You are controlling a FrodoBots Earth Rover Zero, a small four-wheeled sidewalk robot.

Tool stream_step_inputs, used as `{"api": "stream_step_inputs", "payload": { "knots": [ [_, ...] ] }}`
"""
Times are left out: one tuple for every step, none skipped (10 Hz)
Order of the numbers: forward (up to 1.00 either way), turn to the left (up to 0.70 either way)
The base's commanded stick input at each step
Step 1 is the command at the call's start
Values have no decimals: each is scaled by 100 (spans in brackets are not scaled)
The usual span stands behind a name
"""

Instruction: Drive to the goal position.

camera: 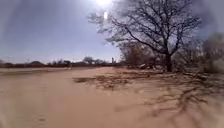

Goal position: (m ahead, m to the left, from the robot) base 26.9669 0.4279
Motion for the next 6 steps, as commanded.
{"api": "stream_step_inputs", "payload": {
  "knots": [
    [100, 0],
    [100, 0],
    [100, 0],
    [100, 0],
    [100, 0],
    [100, 0]
  ]
}}
